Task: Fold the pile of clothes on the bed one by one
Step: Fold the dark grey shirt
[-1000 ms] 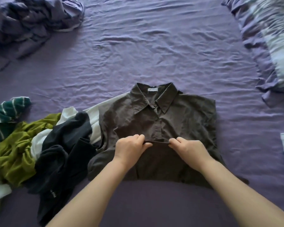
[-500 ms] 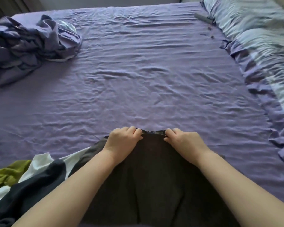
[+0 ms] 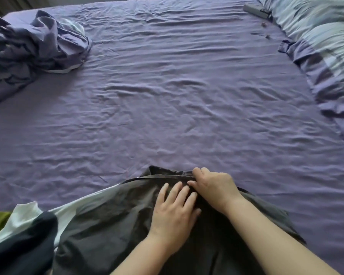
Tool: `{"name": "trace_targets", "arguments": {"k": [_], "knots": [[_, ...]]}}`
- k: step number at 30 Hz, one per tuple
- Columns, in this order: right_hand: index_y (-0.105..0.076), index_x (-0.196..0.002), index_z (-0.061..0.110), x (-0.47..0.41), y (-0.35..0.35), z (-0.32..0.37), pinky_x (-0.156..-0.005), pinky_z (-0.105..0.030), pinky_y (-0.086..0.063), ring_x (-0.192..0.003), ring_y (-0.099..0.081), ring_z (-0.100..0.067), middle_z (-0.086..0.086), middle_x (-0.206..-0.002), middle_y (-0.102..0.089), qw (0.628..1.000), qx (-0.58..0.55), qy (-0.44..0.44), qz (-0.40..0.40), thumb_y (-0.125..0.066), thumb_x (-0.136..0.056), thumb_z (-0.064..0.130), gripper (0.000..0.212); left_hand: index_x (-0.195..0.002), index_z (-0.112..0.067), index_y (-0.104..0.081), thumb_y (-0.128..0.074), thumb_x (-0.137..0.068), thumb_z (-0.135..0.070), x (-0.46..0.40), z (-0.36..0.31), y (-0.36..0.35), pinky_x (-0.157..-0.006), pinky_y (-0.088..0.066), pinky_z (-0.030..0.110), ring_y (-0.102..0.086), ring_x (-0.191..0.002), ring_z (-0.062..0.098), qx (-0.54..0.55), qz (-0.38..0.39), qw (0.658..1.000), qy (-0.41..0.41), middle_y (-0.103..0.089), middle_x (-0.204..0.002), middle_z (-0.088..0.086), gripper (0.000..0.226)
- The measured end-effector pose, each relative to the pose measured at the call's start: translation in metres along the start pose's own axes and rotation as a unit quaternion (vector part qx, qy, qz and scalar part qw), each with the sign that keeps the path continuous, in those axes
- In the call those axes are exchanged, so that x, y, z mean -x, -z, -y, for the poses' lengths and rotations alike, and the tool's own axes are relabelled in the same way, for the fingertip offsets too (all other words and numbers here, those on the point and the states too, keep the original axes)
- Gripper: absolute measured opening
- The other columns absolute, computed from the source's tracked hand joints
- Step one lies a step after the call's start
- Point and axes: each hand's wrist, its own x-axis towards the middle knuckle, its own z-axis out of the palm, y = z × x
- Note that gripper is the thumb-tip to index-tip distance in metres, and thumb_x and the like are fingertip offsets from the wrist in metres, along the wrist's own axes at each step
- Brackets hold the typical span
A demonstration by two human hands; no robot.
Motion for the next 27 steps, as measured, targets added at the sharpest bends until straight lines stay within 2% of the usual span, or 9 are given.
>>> {"name": "trace_targets", "arguments": {"k": [4, 8, 12, 15, 17, 19, 23, 25, 27], "knots": [[-0.048, -0.099, 0.022, 0.021, 0.010, -0.038, -0.055, -0.031, -0.031, -0.081, -0.067, -0.027, -0.001, -0.090, -0.069, 0.992, -0.050, -0.017, 0.113, -0.035, -0.089, 0.064, 0.045, -0.138, -0.025, -0.049, -0.030, -0.086, -0.065, 0.008, 0.001, -0.013, -0.103, -0.022, 0.055, -0.039, -0.135, 0.030, -0.052, 0.143, 0.988, 0.022, -0.045, -0.145, 0.004, 0.068], [-0.041, -0.095, 0.025, 0.055, 0.019, -0.076, -0.066, -0.033, -0.028, -0.090, -0.060, -0.023, 0.004, -0.096, -0.067, 0.975, -0.085, -0.040, 0.202, -0.040, -0.086, 0.067, 0.044, -0.139, -0.024, -0.048, -0.030, -0.085, -0.068, 0.007, 0.000, -0.011, -0.103, -0.021, 0.057, -0.037, -0.136, 0.032, -0.048, 0.182, 0.982, 0.018, -0.044, -0.145, 0.006, 0.072], [-0.059, -0.099, 0.015, 0.073, 0.016, -0.080, -0.073, -0.035, -0.039, -0.082, -0.064, -0.026, -0.002, -0.086, -0.065, 0.990, -0.029, -0.104, 0.094, -0.065, -0.082, 0.047, 0.036, -0.135, -0.022, -0.053, -0.031, -0.085, -0.065, 0.011, -0.017, 0.001, -0.102, -0.022, 0.056, -0.042, -0.132, 0.033, -0.030, 0.186, 0.981, 0.036, -0.048, -0.142, 0.010, 0.070], [-0.066, -0.106, 0.004, 0.098, 0.020, -0.066, -0.076, -0.042, -0.050, -0.087, -0.065, -0.032, -0.012, -0.096, -0.066, 0.984, -0.072, -0.161, 0.010, -0.087, -0.062, 0.026, 0.053, -0.136, -0.023, -0.052, -0.034, -0.086, -0.064, 0.036, -0.039, 0.006, -0.102, -0.023, 0.056, -0.040, -0.134, 0.032, 0.011, 0.185, 0.983, 0.005, -0.045, -0.144, 0.010, 0.066], [-0.063, -0.116, 0.005, 0.127, 0.021, -0.050, -0.092, -0.046, -0.045, -0.110, -0.056, -0.034, -0.017, -0.117, -0.062, 0.977, -0.090, -0.193, -0.027, -0.083, -0.067, 0.025, 0.057, -0.136, -0.025, -0.051, -0.038, -0.086, -0.064, 0.056, -0.056, 0.008, -0.102, -0.024, 0.055, -0.040, -0.135, 0.031, 0.039, 0.199, 0.979, -0.030, -0.044, -0.145, 0.009, 0.065], [-0.058, -0.126, 0.007, 0.161, 0.021, -0.033, -0.102, -0.045, -0.033, -0.126, -0.041, -0.031, -0.019, -0.133, -0.052, 0.970, -0.107, -0.214, -0.045, -0.064, -0.081, 0.035, 0.053, -0.137, -0.027, -0.050, -0.043, -0.084, -0.064, 0.073, -0.075, 0.007, -0.102, -0.025, 0.054, -0.041, -0.134, 0.030, 0.058, 0.218, 0.972, -0.062, -0.044, -0.145, 0.008, 0.065], [-0.047, -0.136, 0.010, 0.216, 0.026, -0.006, -0.107, -0.040, -0.027, -0.135, -0.029, -0.032, -0.021, -0.146, -0.036, 0.949, -0.188, -0.253, -0.026, -0.035, -0.093, 0.047, 0.058, -0.139, -0.031, -0.047, -0.042, -0.081, -0.070, 0.089, -0.101, 0.004, -0.102, -0.022, 0.055, -0.039, -0.136, 0.029, 0.069, 0.252, 0.962, -0.079, -0.042, -0.147, 0.005, 0.070], [-0.036, -0.142, 0.013, 0.237, 0.027, 0.005, -0.109, -0.031, -0.021, -0.138, -0.023, -0.032, -0.022, -0.149, -0.026, 0.911, -0.268, -0.310, -0.038, -0.031, -0.097, 0.047, 0.057, -0.140, -0.032, -0.045, -0.036, -0.081, -0.074, 0.090, -0.105, 0.003, -0.103, -0.019, 0.055, -0.034, -0.138, 0.030, 0.059, 0.279, 0.956, -0.067, -0.038, -0.149, 0.004, 0.073], [-0.021, -0.143, 0.022, 0.250, 0.025, 0.015, -0.108, -0.019, -0.015, -0.142, -0.019, -0.031, -0.020, -0.153, -0.017, 0.849, -0.353, -0.392, -0.030, -0.046, -0.094, 0.036, 0.057, -0.147, -0.036, -0.028, -0.024, -0.082, -0.078, 0.091, -0.105, -0.001, -0.110, -0.005, 0.055, -0.012, -0.145, 0.031, 0.042, 0.292, 0.953, -0.067, -0.016, -0.157, 0.002, 0.078]]}}
